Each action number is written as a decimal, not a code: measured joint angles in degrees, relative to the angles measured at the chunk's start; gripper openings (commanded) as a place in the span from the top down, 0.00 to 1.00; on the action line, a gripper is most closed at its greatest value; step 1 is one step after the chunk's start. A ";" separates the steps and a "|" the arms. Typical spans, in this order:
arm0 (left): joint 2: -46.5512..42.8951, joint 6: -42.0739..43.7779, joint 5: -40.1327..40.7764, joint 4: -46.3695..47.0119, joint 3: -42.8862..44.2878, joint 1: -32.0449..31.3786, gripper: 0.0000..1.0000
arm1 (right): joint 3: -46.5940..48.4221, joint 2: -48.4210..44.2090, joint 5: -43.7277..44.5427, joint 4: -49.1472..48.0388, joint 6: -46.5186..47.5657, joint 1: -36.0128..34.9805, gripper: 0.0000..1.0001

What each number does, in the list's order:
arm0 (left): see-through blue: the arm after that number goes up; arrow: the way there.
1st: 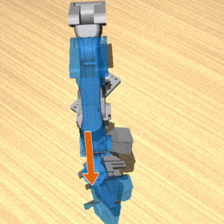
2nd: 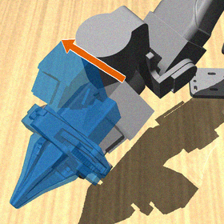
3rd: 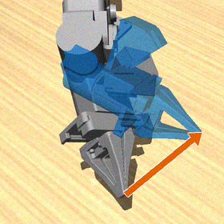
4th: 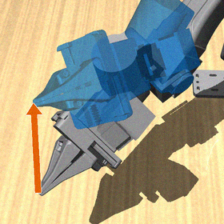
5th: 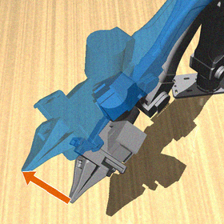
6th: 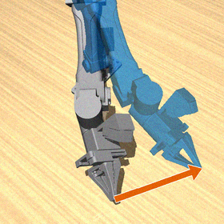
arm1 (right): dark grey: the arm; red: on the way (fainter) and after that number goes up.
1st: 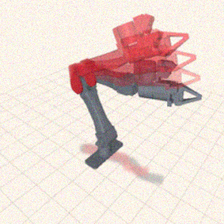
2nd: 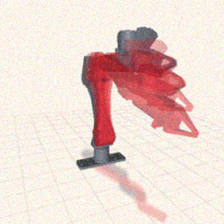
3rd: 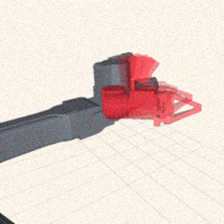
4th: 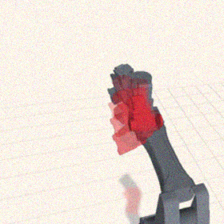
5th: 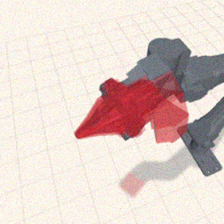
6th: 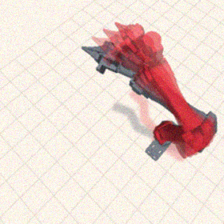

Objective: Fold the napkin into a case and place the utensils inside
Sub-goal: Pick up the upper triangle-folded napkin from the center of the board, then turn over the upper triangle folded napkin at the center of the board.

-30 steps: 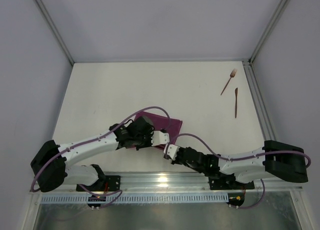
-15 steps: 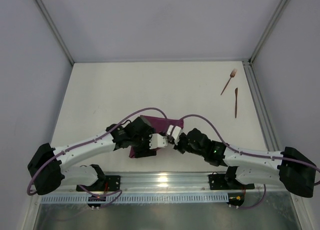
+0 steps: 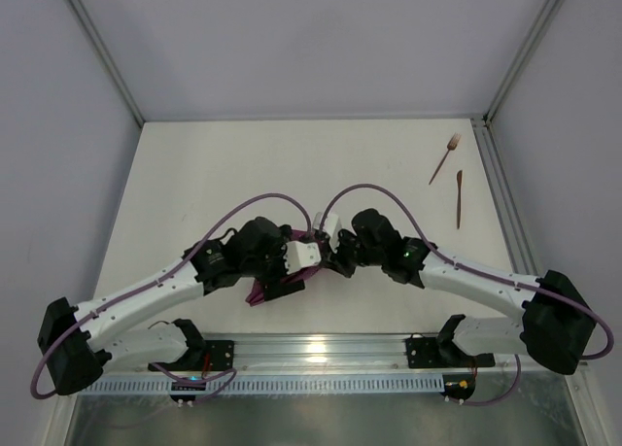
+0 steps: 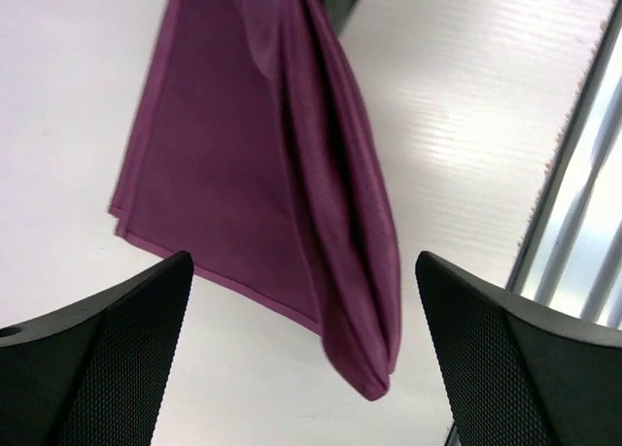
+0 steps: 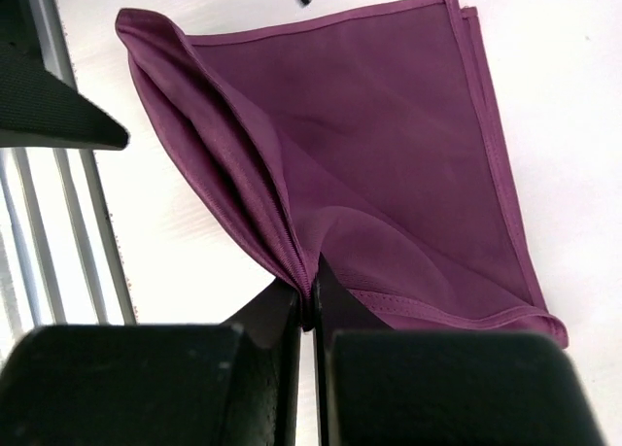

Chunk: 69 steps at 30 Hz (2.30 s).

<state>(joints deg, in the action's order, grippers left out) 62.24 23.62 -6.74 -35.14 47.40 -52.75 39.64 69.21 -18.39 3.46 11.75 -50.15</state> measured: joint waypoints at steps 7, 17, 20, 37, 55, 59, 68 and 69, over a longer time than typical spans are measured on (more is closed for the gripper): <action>-1.16 -1.86 0.44 6.14 -0.42 1.14 0.01 | 4.90 3.48 -5.81 5.18 -0.15 2.84 0.97; 0.74 -3.89 -2.19 9.27 -1.55 1.01 0.02 | 8.76 5.33 -10.36 7.32 -2.45 7.48 0.97; 1.36 -4.00 -0.59 11.54 -1.97 1.01 0.15 | 9.84 5.42 -11.15 8.33 -2.47 7.98 0.97; -2.29 -0.28 16.63 16.24 -13.14 0.98 0.52 | 11.69 5.42 -13.09 12.46 -0.44 11.58 0.97; -7.91 0.33 24.26 5.05 -14.16 1.01 0.82 | 12.66 5.42 -13.31 16.55 2.95 12.74 0.97; -7.91 0.59 24.72 4.02 -13.92 1.03 1.00 | 12.66 5.42 -13.38 16.87 3.17 12.76 0.97; -7.93 2.67 30.12 4.74 -11.06 4.42 1.00 | 15.87 6.49 -14.38 18.62 3.10 12.74 0.97; -7.93 3.06 30.62 4.92 -10.49 5.27 1.00 | 17.05 6.97 -14.38 18.86 2.91 12.66 0.97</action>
<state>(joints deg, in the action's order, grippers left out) 54.30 26.68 23.88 -30.22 36.91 -47.48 56.69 76.18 -32.77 22.33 14.66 -37.50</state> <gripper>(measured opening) 0.015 0.058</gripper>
